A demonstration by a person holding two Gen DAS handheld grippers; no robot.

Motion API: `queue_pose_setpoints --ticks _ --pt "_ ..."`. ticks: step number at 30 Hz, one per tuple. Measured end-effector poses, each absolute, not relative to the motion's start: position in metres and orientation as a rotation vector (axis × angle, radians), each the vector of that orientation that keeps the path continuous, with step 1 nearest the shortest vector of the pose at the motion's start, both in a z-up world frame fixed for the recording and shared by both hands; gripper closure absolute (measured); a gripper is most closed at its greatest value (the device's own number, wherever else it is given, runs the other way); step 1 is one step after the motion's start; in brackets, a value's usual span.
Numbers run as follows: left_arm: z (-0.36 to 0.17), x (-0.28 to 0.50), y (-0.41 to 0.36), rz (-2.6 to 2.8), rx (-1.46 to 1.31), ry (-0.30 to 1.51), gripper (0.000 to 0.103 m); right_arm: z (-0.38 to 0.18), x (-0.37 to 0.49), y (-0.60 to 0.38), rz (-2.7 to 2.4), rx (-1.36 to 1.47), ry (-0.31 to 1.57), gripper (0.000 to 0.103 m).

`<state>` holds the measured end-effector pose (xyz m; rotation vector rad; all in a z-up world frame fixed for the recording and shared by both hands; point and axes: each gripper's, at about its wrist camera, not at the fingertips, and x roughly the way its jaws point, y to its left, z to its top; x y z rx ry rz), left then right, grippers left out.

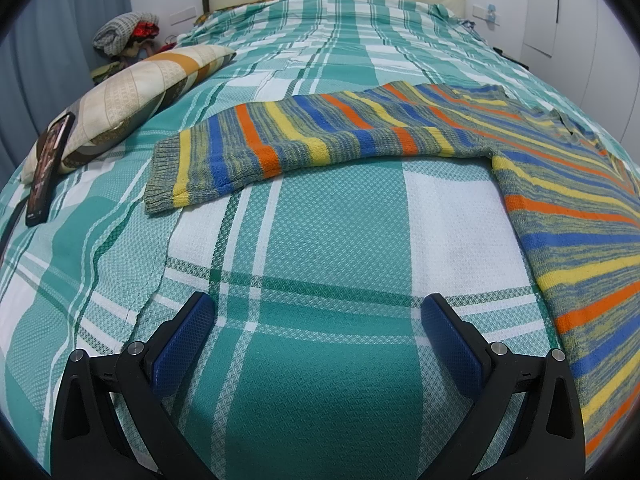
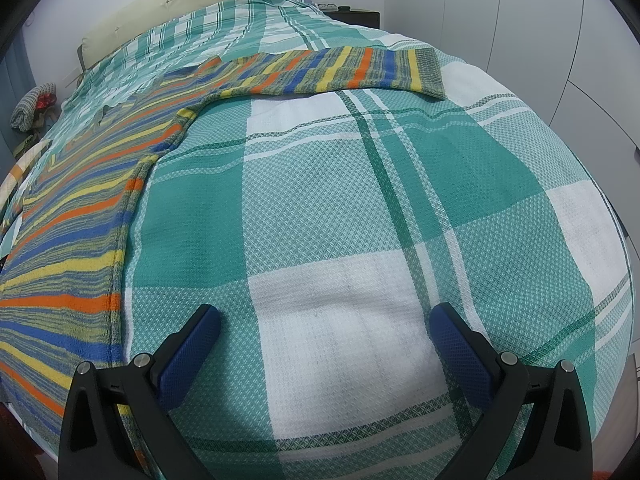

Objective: Fold small clothes

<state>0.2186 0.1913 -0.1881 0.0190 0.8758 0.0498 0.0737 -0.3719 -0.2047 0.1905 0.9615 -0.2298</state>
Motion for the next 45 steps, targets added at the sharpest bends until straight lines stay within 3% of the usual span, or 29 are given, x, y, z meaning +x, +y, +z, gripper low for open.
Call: queue_pose_setpoints --ticks 39,45 --pt "-0.188 0.218 0.191 0.051 0.017 0.875 0.000 -0.205 0.073 -0.372 -0.229 0.193 0.962 0.000" --pt "-0.188 0.218 0.192 0.051 0.017 0.875 0.000 -0.189 0.079 -0.383 -0.194 0.286 1.029 0.001"
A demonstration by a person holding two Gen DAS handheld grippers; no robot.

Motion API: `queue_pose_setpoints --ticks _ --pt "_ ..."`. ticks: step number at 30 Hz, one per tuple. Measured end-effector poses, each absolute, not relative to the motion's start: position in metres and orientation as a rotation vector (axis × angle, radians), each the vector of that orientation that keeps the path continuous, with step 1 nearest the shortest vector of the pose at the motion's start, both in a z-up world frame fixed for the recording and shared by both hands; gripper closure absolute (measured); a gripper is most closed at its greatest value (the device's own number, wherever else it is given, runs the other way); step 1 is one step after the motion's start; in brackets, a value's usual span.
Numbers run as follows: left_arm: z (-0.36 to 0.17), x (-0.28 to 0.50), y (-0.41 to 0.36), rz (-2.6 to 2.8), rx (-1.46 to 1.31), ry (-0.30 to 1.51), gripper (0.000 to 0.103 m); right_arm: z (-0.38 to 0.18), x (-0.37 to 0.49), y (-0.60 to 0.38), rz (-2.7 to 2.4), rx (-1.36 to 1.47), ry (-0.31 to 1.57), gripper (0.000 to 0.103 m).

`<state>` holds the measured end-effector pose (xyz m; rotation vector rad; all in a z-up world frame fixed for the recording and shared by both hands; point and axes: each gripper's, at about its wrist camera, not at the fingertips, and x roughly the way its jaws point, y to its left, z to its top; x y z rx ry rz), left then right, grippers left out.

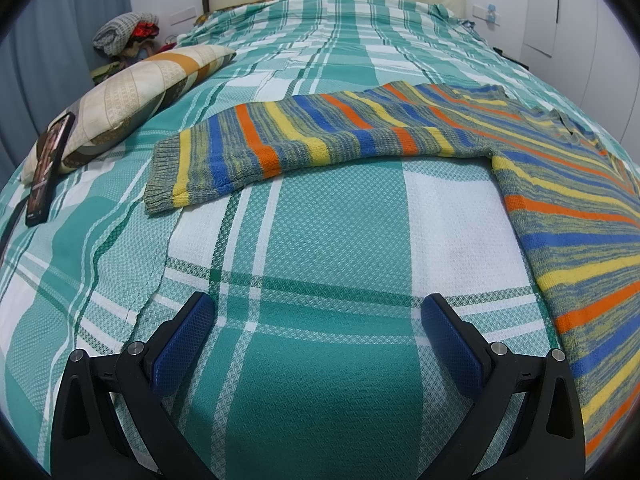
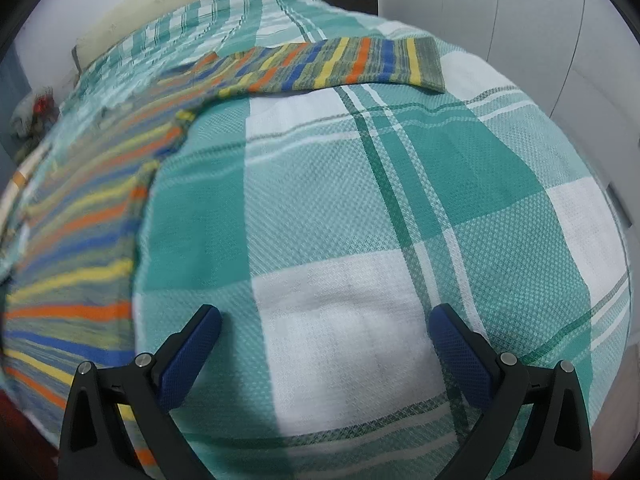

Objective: Fold small clothes
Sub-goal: 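Grasp the sweater's side edge with the right gripper and fold it inward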

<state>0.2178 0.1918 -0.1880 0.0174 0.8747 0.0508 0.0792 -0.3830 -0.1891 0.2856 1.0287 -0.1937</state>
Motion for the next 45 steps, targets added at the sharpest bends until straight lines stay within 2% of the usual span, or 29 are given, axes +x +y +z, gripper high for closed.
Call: queue_pose_setpoints --ticks 8,11,13,15,18,21,25,27,29,30,31,33,38,42,45 --pt "-0.189 0.217 0.191 0.051 0.017 0.875 0.000 -0.140 0.121 -0.475 -0.080 0.746 0.841 0.003" --pt "-0.189 0.217 0.191 0.052 0.018 0.875 0.000 -0.145 0.151 -0.518 -0.117 0.858 0.795 0.007" --pt "-0.188 0.217 0.192 0.050 0.014 0.874 0.000 -0.157 0.165 -0.546 -0.162 0.954 0.781 0.015" --pt "-0.188 0.217 0.191 0.052 0.018 0.873 0.000 -0.166 0.172 -0.564 -0.206 1.017 0.769 0.018" --pt "-0.188 0.217 0.192 0.050 0.015 0.874 0.000 -0.168 0.191 -0.585 -0.186 1.019 0.737 0.021" --pt "-0.188 0.213 0.190 0.053 0.019 0.879 0.000 -0.175 0.221 -0.592 -0.115 0.979 0.825 0.034" --pt "-0.189 0.212 0.190 0.053 0.014 0.874 0.000 -0.184 0.251 -0.586 -0.087 0.848 0.945 0.041" --pt "-0.189 0.210 0.189 0.053 0.013 0.875 0.000 -0.188 0.258 -0.585 -0.087 0.833 0.936 0.042" --pt "-0.190 0.211 0.189 0.052 0.010 0.881 0.000 -0.194 0.261 -0.587 -0.104 0.859 0.921 0.052" --pt "-0.190 0.211 0.190 0.051 0.006 0.887 0.000 -0.197 0.263 -0.587 -0.121 0.856 0.929 0.079" --pt "-0.189 0.211 0.190 0.050 0.004 0.896 0.000 -0.197 0.260 -0.587 -0.148 0.841 0.944 0.098" --pt "-0.185 0.213 0.189 0.045 0.011 0.934 0.000 -0.193 0.256 -0.592 -0.146 0.867 0.920 0.098" --pt "-0.166 0.193 0.188 0.068 -0.075 0.967 0.002 -0.125 0.254 -0.561 -0.033 0.756 0.822 0.099" --pt "-0.152 0.150 0.179 0.015 -0.150 0.855 0.002 -0.049 0.278 -0.483 0.172 0.626 0.784 0.099" --pt "-0.158 0.126 0.176 0.025 -0.134 0.811 0.002 -0.013 0.306 -0.409 0.329 0.581 0.775 0.099"
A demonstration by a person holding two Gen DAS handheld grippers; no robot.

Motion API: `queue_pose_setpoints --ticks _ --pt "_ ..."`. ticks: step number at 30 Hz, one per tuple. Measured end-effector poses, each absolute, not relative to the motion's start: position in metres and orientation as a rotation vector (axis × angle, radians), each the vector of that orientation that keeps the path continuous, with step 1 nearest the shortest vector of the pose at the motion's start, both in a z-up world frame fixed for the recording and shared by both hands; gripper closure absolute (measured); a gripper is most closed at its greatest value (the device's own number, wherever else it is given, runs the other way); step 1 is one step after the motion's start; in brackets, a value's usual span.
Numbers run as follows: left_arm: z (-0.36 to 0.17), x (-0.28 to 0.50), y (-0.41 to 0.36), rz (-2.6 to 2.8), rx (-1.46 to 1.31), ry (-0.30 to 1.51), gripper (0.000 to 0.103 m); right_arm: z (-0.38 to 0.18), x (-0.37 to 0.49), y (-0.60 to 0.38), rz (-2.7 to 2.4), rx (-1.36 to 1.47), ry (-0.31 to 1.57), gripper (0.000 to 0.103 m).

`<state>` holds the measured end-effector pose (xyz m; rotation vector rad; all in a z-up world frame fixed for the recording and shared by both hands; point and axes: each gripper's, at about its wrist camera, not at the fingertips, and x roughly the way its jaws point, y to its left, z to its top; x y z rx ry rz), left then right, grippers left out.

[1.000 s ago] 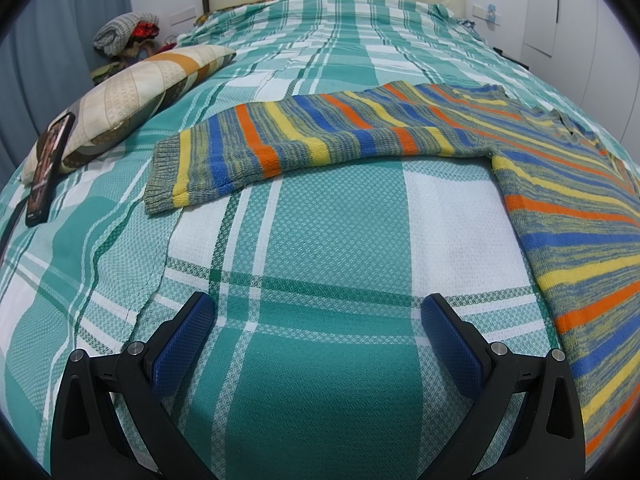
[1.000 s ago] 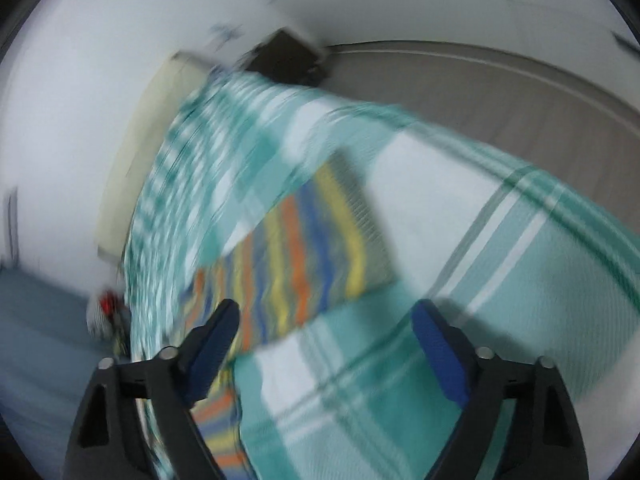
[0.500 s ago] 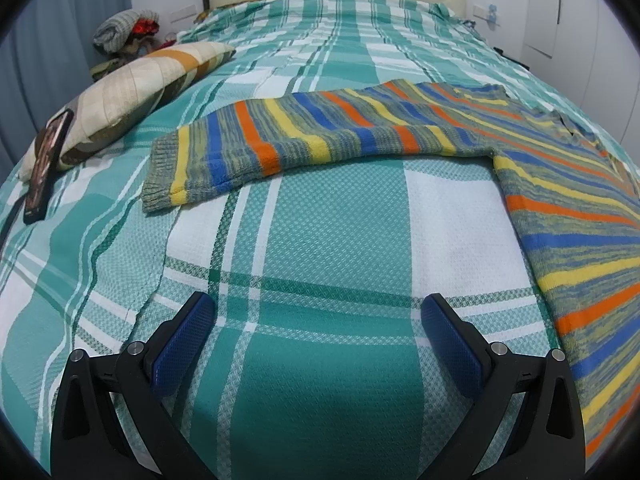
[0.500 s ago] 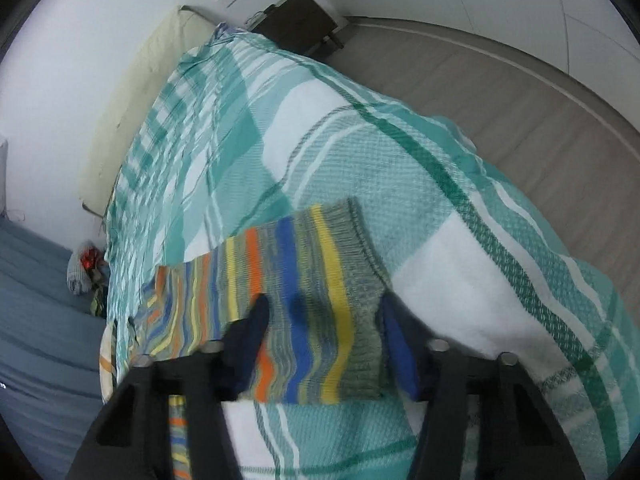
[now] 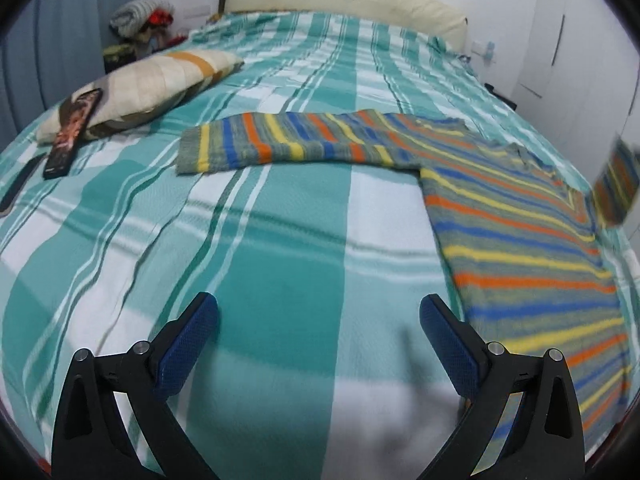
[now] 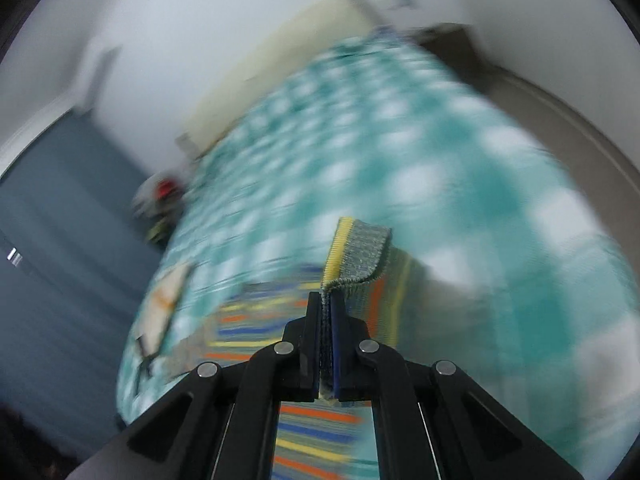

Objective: Fold small clothes
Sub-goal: 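Grasp the sweater's side edge with the right gripper and fold it inward, then open the right gripper to release the edge and withdraw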

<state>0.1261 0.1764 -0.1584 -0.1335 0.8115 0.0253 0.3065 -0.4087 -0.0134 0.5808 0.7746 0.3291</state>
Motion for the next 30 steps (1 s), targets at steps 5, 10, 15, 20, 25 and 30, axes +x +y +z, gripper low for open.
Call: queue_pose_setpoints --ticks 5,10,15,20,25,30 --pt "-0.168 0.127 0.185 0.023 -0.140 0.833 0.002 -0.009 0.351 -0.284 0.508 0.515 0.838 0.099" --pt "-0.170 0.128 0.186 0.025 -0.132 0.840 0.001 -0.053 0.385 -0.212 0.625 0.569 0.955 0.056" --pt "-0.173 0.128 0.182 0.035 -0.105 0.846 0.001 -0.066 0.387 -0.239 0.550 0.530 0.988 0.057" --pt "-0.179 0.131 0.174 0.060 -0.047 0.853 0.001 -0.132 0.377 -0.278 0.406 0.423 1.197 0.058" --pt "-0.183 0.131 0.172 0.070 -0.027 0.851 0.000 -0.179 0.347 -0.328 0.077 0.246 1.320 0.083" --pt "-0.187 0.134 0.170 0.080 -0.012 0.850 0.000 -0.140 0.322 -0.312 0.200 0.206 1.199 0.079"
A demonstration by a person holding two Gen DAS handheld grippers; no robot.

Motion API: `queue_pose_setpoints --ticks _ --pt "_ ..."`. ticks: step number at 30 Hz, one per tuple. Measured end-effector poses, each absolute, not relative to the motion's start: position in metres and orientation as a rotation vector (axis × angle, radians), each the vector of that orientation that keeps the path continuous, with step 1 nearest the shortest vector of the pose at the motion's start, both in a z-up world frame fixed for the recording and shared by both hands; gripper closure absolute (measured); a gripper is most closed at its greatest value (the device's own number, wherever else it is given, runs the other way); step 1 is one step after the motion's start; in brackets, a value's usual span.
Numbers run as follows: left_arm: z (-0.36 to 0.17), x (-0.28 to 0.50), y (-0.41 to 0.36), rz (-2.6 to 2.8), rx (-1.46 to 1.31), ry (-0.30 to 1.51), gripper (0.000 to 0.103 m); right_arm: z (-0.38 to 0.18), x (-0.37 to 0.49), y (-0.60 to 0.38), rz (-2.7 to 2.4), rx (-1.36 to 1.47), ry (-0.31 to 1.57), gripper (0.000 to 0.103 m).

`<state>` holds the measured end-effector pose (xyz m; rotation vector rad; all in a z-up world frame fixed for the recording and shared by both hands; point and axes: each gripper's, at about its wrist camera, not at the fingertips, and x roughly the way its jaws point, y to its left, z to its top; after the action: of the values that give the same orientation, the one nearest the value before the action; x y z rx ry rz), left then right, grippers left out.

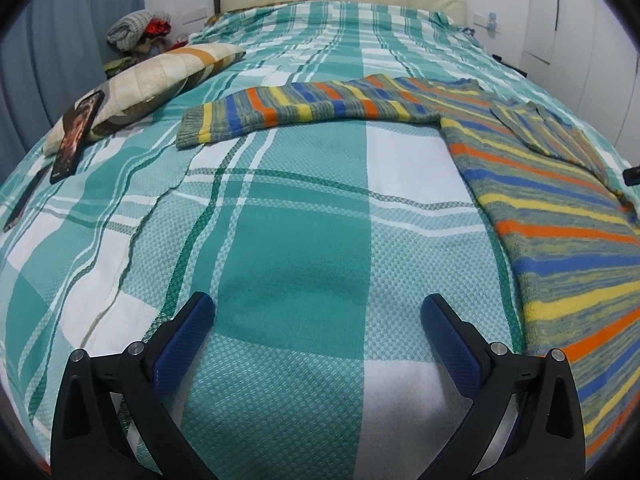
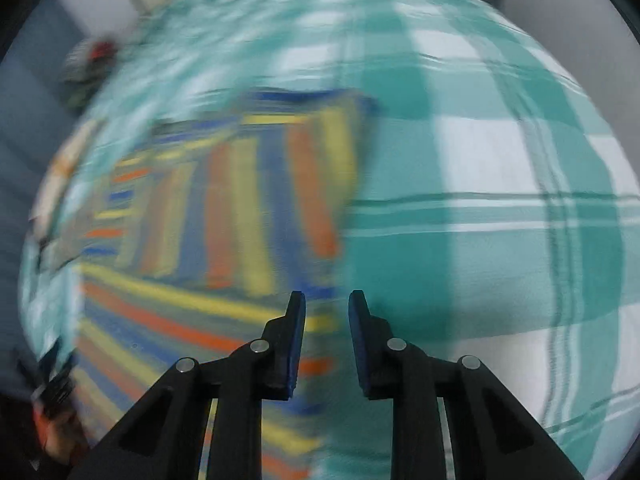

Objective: Fold small clothes
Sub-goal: 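Open the right gripper to release the edge and withdraw, then grasp the opposite side edge with the left gripper and fold it inward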

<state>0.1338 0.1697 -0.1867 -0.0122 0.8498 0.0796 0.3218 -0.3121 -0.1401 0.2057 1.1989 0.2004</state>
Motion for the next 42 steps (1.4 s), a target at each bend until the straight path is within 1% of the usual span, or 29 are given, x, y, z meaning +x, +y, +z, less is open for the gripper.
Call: queue_pose_setpoints --ticks 2,6,8,10,12,14,15,16,18,22,23,25,28,31,33,34,36,37,38,40,42 --pt "-0.188 0.133 0.169 0.083 -0.010 0.846 0.000 -0.142 0.310 -0.296 0.321 0.214 1.210 0.077" --pt "-0.188 0.131 0.170 0.079 -0.017 0.840 0.000 -0.185 0.282 -0.282 0.282 0.066 1.317 0.077" --pt "-0.188 0.131 0.170 0.078 -0.017 0.841 0.000 -0.182 0.266 -0.299 0.239 0.122 1.258 0.078" --pt "-0.188 0.131 0.170 0.079 -0.015 0.845 0.000 -0.168 0.243 -0.311 0.119 0.101 1.220 0.070" --pt "-0.189 0.133 0.170 0.075 -0.018 0.854 0.000 -0.154 0.220 -0.315 0.102 0.086 1.162 0.068" --pt "-0.189 0.133 0.171 0.073 -0.021 0.859 0.000 -0.139 0.193 -0.316 0.109 0.102 1.108 0.061" --pt "-0.189 0.133 0.171 0.073 -0.021 0.860 0.000 -0.134 0.179 -0.315 0.105 0.112 1.078 0.053" --pt "-0.189 0.133 0.171 0.071 -0.022 0.861 0.000 -0.128 0.163 -0.313 0.101 0.130 1.046 0.048" --pt "-0.189 0.133 0.171 0.070 -0.022 0.859 0.000 -0.121 0.140 -0.304 0.107 0.164 1.004 0.048" --pt "-0.186 0.132 0.172 0.059 -0.037 0.878 0.000 -0.123 0.098 -0.275 0.114 0.239 0.951 0.048" --pt "-0.183 0.131 0.173 0.053 -0.056 0.897 0.000 -0.126 0.101 -0.263 0.114 0.256 0.942 0.048" --pt "-0.170 0.128 0.183 0.013 -0.173 0.918 0.001 -0.130 0.090 -0.250 0.122 0.288 0.926 0.048" --pt "-0.147 0.134 0.212 -0.067 -0.398 0.869 0.001 -0.131 0.082 -0.228 0.168 0.271 0.921 0.047" --pt "-0.120 0.157 0.265 -0.026 -0.591 0.769 0.001 -0.134 0.083 -0.203 0.225 0.172 0.934 0.047" --pt "-0.119 0.182 0.309 0.036 -0.729 0.750 0.001 -0.135 0.084 -0.196 0.249 0.154 0.938 0.047" --pt "-0.125 0.195 0.325 0.052 -0.785 0.769 0.003 -0.136 0.085 -0.192 0.262 0.155 0.939 0.047" --pt "-0.144 0.222 0.351 0.110 -0.848 0.840 0.014 -0.139 0.085 -0.188 0.273 0.164 0.940 0.047" --pt "-0.154 0.238 0.359 0.121 -0.849 0.885 0.028 -0.141 0.086 -0.186 0.281 0.168 0.946 0.047" --pt "-0.158 0.246 0.360 0.119 -0.842 0.908 0.037 -0.143 0.086 -0.184 0.285 0.168 0.952 0.047" --pt "-0.166 0.265 0.359 0.096 -0.804 0.940 0.039 -0.145 0.085 -0.180 0.292 0.160 0.963 0.047" --pt "-0.168 0.279 0.349 0.069 -0.743 0.942 0.050 -0.149 0.083 -0.177 0.297 0.144 0.974 0.047"
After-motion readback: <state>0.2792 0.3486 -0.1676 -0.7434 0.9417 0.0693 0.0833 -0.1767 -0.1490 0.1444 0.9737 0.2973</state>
